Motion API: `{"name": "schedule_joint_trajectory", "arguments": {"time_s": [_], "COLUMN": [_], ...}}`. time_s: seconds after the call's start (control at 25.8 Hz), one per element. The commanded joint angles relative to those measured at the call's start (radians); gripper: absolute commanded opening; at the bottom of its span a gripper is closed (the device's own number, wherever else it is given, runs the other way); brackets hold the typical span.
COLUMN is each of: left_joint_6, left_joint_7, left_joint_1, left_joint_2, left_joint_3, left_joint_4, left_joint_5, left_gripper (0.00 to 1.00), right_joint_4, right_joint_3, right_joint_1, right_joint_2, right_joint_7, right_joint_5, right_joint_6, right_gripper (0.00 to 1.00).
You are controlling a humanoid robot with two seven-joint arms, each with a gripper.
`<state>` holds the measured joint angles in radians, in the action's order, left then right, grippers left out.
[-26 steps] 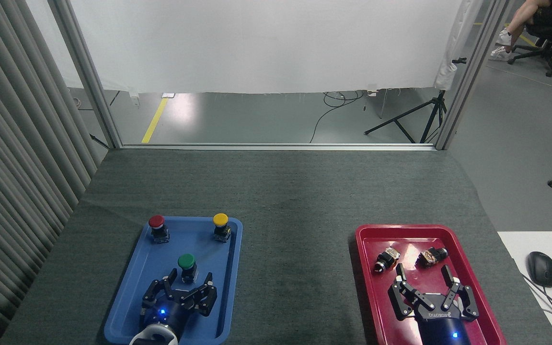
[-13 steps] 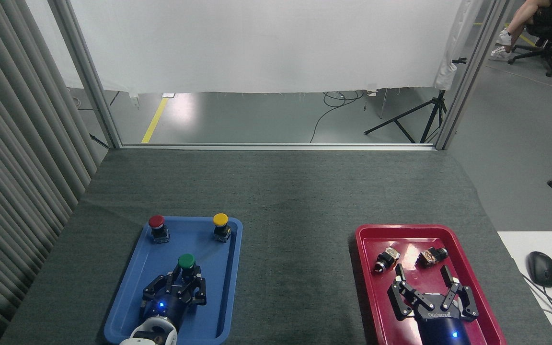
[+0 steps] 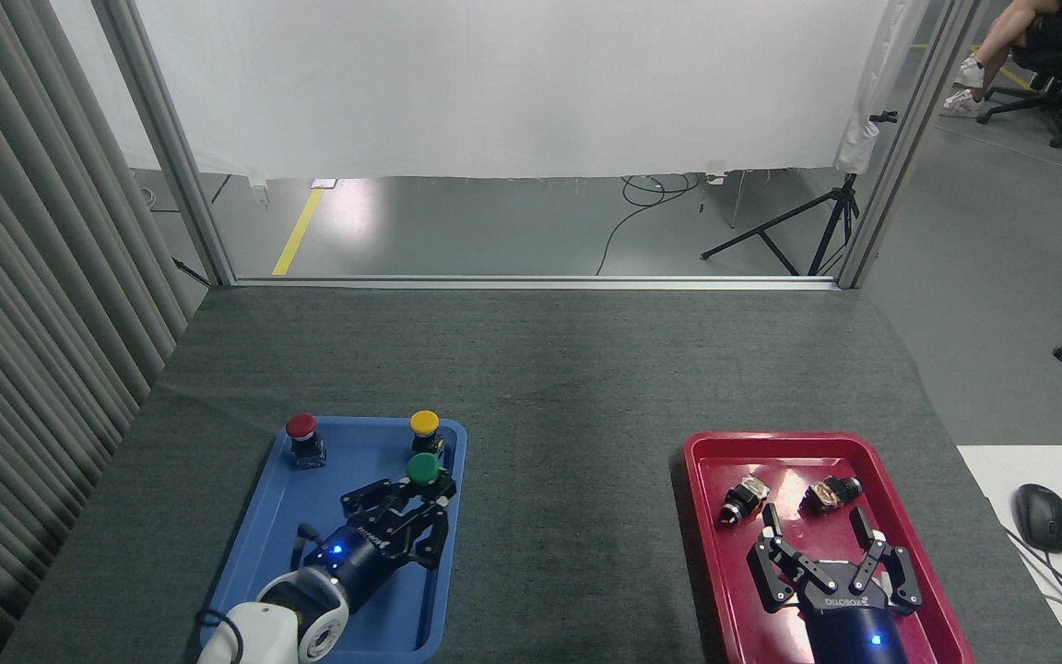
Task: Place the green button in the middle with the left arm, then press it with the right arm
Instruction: 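Carry the green button off the blue tray toward the table middle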
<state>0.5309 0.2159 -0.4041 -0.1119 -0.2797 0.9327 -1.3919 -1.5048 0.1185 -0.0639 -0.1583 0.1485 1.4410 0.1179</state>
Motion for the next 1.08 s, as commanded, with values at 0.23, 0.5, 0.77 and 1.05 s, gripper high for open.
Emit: {"name": "schedule_joint_trajectory", "arguments": {"time_s": [0.23, 0.5, 0.77, 1.05], "left_joint_6": [-0.058, -0.152, -0.167, -0.201], "left_joint_7": [-0.087, -0.104, -0.085, -0.072], "left_joint_1": [-0.128, -0.127, -0.121, -0.053], "left_joint_2": [0.158, 0.195, 0.201, 0.192], "left_joint_3": [-0.174, -0.177, -0.219, -0.22], "left_joint_4": [-0.176, -0.275, -0.275, -0.204], "left_joint_5": [-0.042, -0.039, -0.033, -0.039], "left_gripper": [0.0, 0.0, 0.37, 1.0], "right_joint_4": [0.0, 0.0, 0.0, 0.0], "right_joint_3": [0.0, 0.0, 0.0, 0.0], "right_joint_1": [-0.001, -0.002, -0.002, -0.001], "right_joint_2": [0.003, 0.003, 0.003, 0.005], "right_joint_7": [0.0, 0.0, -0.001, -0.001], "right_joint_5": [0.001, 0.002, 0.002, 0.002], "right_joint_6": [-0.001, -0.001, -0.001, -0.001], "right_gripper": [0.99, 0.99, 0.99, 0.99]}}
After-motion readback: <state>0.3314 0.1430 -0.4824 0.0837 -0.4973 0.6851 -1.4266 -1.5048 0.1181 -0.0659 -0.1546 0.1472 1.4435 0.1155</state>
